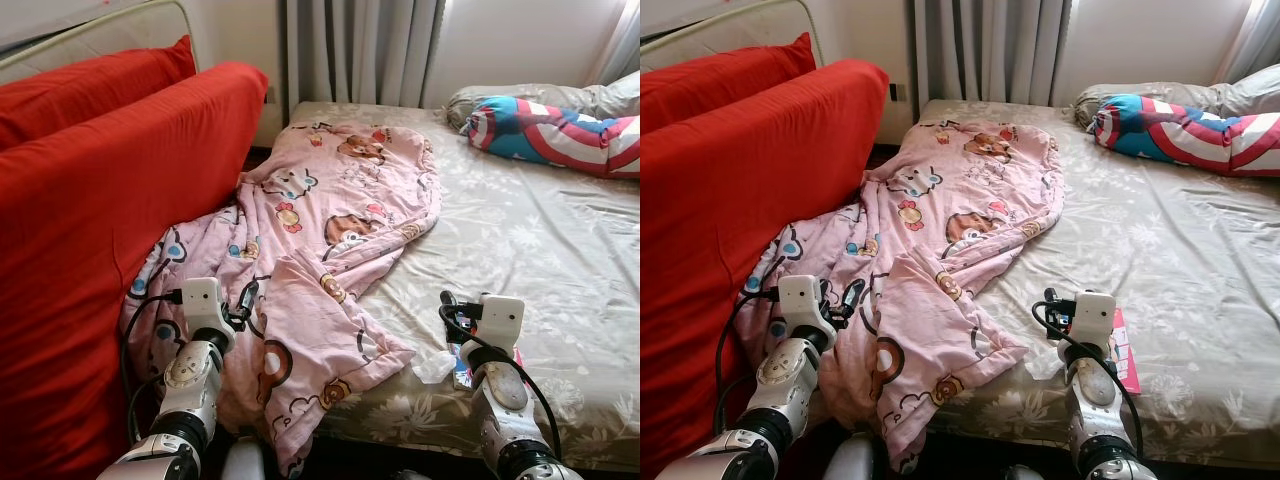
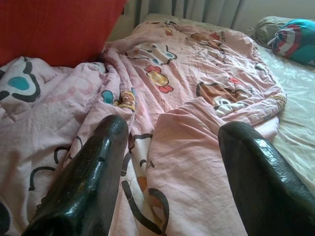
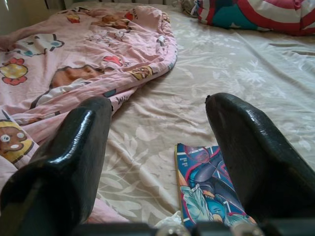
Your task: Clean up the room
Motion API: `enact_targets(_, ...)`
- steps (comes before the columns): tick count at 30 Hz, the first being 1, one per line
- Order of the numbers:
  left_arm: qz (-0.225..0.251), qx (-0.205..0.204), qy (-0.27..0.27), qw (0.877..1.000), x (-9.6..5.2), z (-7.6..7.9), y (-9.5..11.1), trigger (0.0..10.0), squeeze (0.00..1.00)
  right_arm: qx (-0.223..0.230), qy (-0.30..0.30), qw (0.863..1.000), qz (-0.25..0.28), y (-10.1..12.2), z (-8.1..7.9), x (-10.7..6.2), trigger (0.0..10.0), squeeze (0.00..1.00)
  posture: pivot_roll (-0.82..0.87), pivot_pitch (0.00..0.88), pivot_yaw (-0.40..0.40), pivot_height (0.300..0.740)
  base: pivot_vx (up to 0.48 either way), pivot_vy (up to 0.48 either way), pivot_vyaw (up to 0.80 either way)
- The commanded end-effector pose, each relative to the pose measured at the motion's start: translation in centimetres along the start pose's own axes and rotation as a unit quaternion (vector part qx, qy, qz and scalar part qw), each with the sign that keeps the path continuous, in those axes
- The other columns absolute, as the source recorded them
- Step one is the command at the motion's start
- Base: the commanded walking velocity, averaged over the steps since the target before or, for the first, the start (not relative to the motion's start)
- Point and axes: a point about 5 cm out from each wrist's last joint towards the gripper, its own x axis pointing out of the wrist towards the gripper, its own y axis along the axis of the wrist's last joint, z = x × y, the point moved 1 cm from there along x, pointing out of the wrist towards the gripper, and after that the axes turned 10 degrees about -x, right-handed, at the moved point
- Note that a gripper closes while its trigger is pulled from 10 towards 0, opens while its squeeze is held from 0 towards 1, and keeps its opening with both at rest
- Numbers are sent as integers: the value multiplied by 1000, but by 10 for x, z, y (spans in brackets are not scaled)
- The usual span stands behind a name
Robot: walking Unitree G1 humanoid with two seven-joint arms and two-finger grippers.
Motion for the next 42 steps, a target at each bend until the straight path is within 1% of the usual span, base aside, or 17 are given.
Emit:
enact_targets(1, 1, 1, -2, 1000, 1, 0, 2, 10000, 0, 4, 0, 1000, -5, 0, 0, 1, 10000, 0, -48, 0, -30, 641, 0, 0, 0)
enact_targets(11, 0, 3, -2, 1000, 1, 0, 1, 10000, 0, 5, 6, 1000, -8, -1, -2, 1, 10000, 0, -52, 0, -30, 641, 0, 0, 0)
enact_targets(14, -1, 4, -3, 1000, 1, 0, 2, 10000, 0, 7, 1, 1000, -23, -3, -2, 2, 10000, 0, -51, 0, -29, 641, 0, 0, 0)
enact_targets(16, -1, 4, -3, 1000, 1, 0, 2, 10000, 0, 14, 6, 1000, -19, -2, -3, 2, 10000, 0, -51, 0, -29, 627, 0, 0, 0)
enact_targets(19, -2, 4, -3, 1000, 1, 0, 2, 10000, 0, 10, 12, 1000, -13, -1, -6, 2, 10000, 0, -50, 0, -30, 603, 0, 0, 0)
enact_targets(22, -3, 4, -4, 1000, 1, 0, 1, 10000, 0, 17, 15, 1000, -8, -1, -6, 1, 10000, 0, -50, 0, -30, 603, 0, 0, 0)
enact_targets(42, -8, -1, -4, 1000, 1, 1, -1, 10000, 0, 14, 21, 1000, -19, -4, -5, 0, 10000, 0, -51, 0, -29, 603, 0, 0, 0)
